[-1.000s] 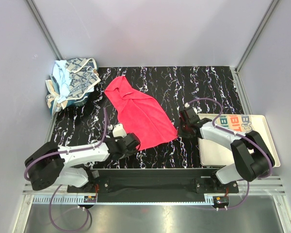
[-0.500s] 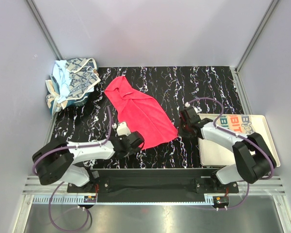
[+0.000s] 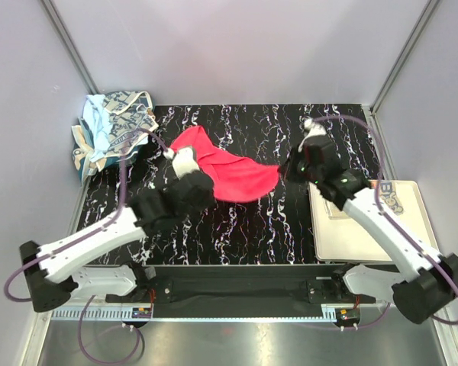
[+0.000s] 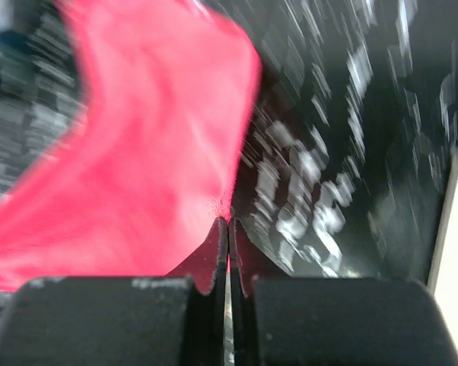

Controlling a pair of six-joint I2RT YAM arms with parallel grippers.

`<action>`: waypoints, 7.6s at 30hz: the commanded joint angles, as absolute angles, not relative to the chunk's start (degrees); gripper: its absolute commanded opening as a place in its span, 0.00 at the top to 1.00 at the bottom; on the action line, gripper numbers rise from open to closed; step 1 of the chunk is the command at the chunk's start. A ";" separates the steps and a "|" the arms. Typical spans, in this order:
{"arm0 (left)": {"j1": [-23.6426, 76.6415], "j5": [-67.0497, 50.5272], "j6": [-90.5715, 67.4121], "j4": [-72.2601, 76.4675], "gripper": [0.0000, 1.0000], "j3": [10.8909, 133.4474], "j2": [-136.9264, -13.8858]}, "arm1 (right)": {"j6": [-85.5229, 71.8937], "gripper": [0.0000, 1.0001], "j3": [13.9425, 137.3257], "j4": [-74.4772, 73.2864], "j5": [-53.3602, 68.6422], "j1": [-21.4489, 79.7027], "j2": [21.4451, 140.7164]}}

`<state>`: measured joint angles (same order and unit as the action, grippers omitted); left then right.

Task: Fold and stack the towels
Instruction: Flatten out the crumpled towel, then fold the towel

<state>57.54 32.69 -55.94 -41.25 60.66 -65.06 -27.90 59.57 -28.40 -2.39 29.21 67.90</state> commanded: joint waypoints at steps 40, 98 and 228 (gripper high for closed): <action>14.25 -6.49 -32.34 -26.73 1.00 112.05 -88.74 | -19.59 1.00 126.87 -25.66 8.33 19.54 104.79; 10.90 -11.43 -32.00 -5.28 1.00 94.29 -93.55 | -20.48 1.00 116.26 -16.09 16.43 11.96 110.52; 3.34 -17.40 -34.27 2.72 1.00 106.44 -121.64 | -29.27 1.00 141.79 -18.02 25.31 8.70 142.65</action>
